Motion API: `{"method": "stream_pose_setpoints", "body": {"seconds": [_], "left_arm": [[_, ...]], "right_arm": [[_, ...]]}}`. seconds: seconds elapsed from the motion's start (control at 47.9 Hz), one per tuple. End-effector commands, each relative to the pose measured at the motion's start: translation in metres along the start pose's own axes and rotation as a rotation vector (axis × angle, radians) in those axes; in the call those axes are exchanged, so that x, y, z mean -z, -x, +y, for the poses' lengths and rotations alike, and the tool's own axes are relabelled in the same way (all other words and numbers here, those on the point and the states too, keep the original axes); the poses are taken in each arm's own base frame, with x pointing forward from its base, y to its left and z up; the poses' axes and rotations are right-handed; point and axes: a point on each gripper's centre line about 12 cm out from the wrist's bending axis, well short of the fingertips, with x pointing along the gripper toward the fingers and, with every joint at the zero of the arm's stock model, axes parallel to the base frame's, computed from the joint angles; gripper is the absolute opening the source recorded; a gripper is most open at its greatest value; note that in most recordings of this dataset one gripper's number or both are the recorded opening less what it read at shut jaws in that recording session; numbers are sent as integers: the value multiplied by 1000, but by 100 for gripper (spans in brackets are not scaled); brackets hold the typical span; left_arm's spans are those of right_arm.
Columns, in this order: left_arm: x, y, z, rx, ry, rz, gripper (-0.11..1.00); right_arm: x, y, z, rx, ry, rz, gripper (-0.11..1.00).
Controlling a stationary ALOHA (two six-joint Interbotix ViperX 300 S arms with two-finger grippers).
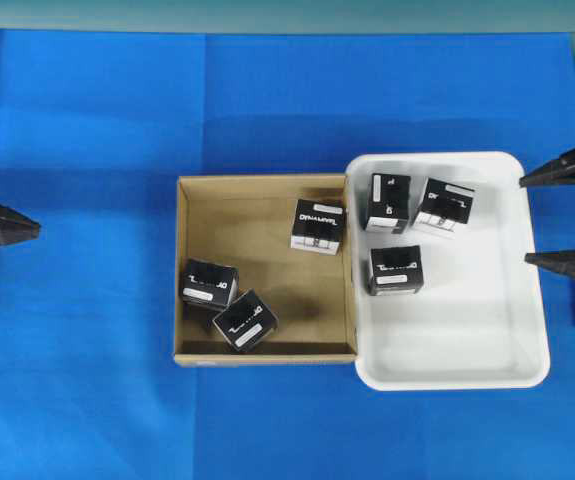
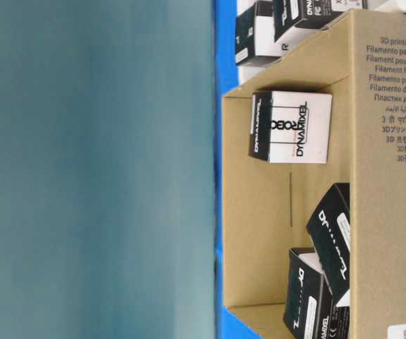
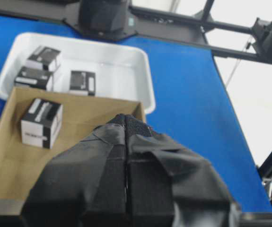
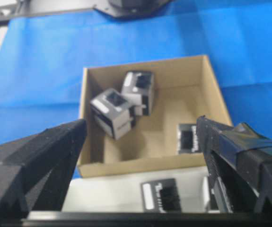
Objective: Pick a box that is randomly placed inside the cardboard box.
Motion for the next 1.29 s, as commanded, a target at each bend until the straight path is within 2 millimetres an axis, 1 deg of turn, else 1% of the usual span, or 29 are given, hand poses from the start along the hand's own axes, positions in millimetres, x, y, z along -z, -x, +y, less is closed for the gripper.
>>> {"method": "stream_pose_setpoints", "body": {"seconds": [0.0,0.125,0.376,0.48,0.647,0.709,0.897,1.106,1.273], "left_arm": [[-7,-3,-1,-2,-3,-11,-7],[-7,-4,-1,0,-10,-19,-7],[-2,-6,0,-3,-4,-2,-7],[-5,-7,0,3,-17,-31,-7],[-14,-10,-2,19,-18,-123,-7],[-13,-11,-2,20,-17,-126,-7],[-11,-10,-1,16,-12,-112,-7],[-15,-9,-2,22,-11,-135,-7],[-16,-8,-2,24,-6,-148,-7]], "right_arm": [[-3,1,0,-1,29,-18,99],[-4,3,0,-1,54,-28,99],[-4,5,-1,6,60,-37,99],[-4,5,-2,13,57,-43,99],[0,3,-2,12,57,-59,99],[0,2,-3,13,58,-74,99],[-9,4,-2,6,56,-176,99],[-1,2,-2,6,50,-157,99],[-2,2,-2,6,51,-161,99]]}}
